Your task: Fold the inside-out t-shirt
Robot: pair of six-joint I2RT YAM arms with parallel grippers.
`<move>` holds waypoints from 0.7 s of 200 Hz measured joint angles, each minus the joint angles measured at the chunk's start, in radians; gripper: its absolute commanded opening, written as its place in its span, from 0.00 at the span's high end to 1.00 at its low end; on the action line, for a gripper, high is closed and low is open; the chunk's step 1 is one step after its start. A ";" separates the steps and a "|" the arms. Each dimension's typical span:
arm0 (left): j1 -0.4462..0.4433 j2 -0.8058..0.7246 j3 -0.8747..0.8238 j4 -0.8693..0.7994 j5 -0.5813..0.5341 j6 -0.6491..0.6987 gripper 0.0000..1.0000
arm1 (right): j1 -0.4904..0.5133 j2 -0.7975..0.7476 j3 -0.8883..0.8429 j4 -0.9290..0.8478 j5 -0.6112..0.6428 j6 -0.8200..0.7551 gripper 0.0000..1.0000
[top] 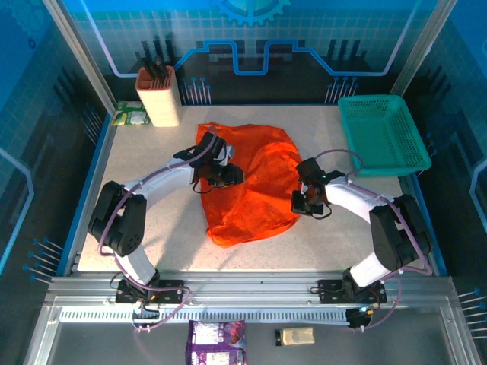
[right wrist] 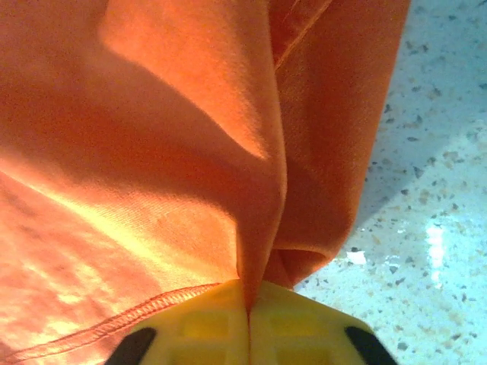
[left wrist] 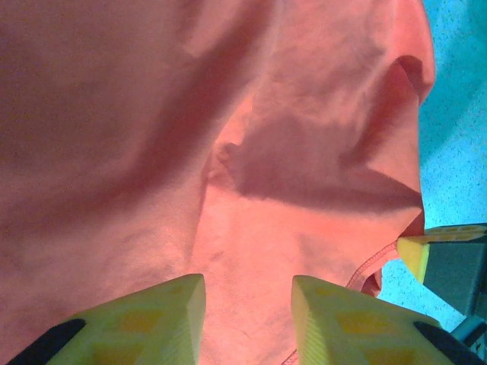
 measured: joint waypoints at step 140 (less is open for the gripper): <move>-0.323 -0.031 -0.073 0.168 -0.115 0.139 0.35 | 0.001 -0.076 0.203 0.047 -0.131 0.068 1.00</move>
